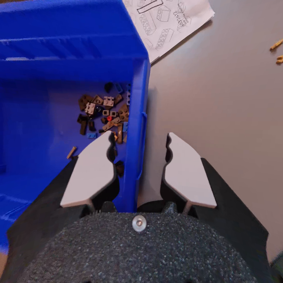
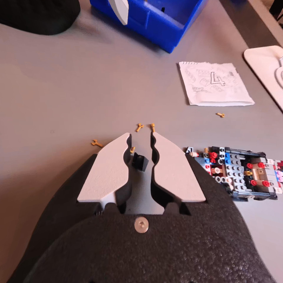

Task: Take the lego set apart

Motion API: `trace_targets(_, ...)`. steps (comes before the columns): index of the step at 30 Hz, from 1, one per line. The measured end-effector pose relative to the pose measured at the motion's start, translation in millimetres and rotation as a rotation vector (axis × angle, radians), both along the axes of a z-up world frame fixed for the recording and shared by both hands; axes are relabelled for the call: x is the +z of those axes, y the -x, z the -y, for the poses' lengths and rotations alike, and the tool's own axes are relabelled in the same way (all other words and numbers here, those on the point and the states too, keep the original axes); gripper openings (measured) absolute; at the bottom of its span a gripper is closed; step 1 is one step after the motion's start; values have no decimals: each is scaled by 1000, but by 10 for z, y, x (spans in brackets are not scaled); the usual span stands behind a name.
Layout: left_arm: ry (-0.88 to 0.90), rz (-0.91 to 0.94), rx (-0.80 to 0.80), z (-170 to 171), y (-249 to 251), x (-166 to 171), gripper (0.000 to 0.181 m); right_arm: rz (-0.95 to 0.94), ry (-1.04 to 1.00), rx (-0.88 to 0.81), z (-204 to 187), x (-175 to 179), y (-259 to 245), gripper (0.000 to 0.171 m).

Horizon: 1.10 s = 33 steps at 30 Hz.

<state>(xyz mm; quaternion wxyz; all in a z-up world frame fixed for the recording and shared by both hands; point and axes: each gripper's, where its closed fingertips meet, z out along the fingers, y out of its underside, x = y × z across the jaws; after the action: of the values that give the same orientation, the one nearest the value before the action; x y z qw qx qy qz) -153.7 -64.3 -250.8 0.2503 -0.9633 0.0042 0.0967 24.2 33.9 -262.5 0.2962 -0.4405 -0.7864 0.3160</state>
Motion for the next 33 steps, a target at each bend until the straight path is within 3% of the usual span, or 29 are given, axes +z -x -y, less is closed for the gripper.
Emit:
trace_targets(7, -226, 106, -314, -315, -705, 206, 51, 202, -39, 28, 21, -202, -155, 23)
trace_targets(13, -268, 286, -488, -502, -1303, 23, 39, 247, -29, 26, 37, -218, -168, 10)
trace_targets(17, -342, 542, -539, -533, -1710, 58, 36, 78, 29, 82, 130, 14, -94, 8)
trace_targets(22, -460, 1108, -443, -602, -1898, 438, 31, -266, 55, 224, 414, 559, -70, 8)
trace_targets(24, -463, 1256, -430, -590, -1913, 521, 27, -342, 48, 250, 470, 682, -92, 8)
trace_targets(29, -485, 1467, -480, -517, -2010, 723, 10, -415, 44, 284, 555, 813, -130, 8)
trace_targets(33, -500, 1507, -507, -500, -2031, 772, 9, -450, 67, 292, 583, 873, -141, 8)
